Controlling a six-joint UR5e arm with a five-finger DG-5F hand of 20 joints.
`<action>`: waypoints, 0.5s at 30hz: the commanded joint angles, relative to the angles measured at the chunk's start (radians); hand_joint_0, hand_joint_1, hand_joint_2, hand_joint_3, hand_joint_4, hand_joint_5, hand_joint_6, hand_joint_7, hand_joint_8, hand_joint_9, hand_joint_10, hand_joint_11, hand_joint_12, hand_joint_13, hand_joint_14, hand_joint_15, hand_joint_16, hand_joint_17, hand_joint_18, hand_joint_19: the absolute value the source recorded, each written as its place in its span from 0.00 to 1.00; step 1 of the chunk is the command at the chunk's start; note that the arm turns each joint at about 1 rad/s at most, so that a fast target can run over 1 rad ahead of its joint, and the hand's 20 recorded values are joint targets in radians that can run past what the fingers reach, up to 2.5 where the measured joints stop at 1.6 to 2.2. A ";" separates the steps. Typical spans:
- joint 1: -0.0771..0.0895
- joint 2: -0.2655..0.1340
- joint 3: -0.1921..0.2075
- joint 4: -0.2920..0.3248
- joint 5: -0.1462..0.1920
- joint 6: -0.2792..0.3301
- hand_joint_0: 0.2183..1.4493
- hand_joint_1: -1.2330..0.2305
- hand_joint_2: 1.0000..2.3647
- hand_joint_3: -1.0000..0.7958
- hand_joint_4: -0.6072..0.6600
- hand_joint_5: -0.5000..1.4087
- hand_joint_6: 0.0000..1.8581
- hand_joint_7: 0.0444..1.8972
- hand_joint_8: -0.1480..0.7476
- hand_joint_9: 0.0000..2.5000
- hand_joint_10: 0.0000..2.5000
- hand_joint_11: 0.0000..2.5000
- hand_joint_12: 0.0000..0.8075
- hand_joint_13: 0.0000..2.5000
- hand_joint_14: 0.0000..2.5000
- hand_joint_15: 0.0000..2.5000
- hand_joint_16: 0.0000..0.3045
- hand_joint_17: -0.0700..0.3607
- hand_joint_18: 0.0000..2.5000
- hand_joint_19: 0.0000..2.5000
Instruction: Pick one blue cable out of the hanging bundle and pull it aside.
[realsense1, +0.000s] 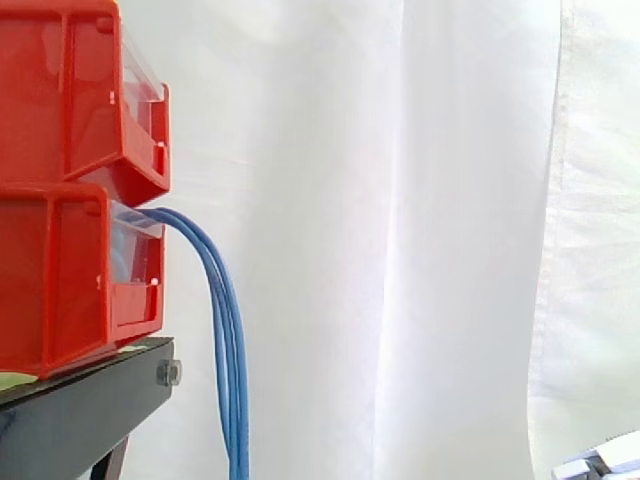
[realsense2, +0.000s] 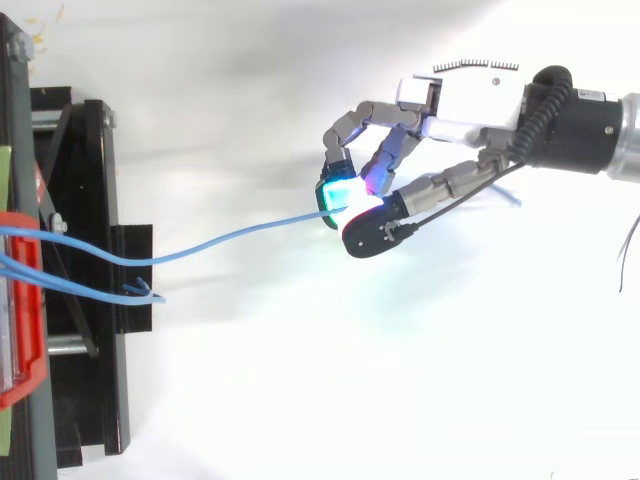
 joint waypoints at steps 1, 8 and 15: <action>0.000 0.000 0.000 0.000 0.000 0.000 0.37 0.25 0.02 0.53 0.43 0.20 0.51 0.64 0.45 0.49 0.01 0.23 0.33 0.35 0.01 0.25 0.09 0.30 0.26 0.24; 0.000 0.000 0.000 0.000 0.000 0.000 0.35 0.26 0.01 0.51 0.44 0.20 0.51 0.62 0.45 0.48 0.01 0.23 0.33 0.34 0.01 0.26 0.09 0.30 0.25 0.24; 0.001 0.000 0.000 0.000 0.000 0.000 0.31 0.29 0.01 0.44 0.46 0.20 0.51 0.55 0.47 0.47 0.01 0.23 0.35 0.34 0.01 0.27 0.10 0.32 0.24 0.25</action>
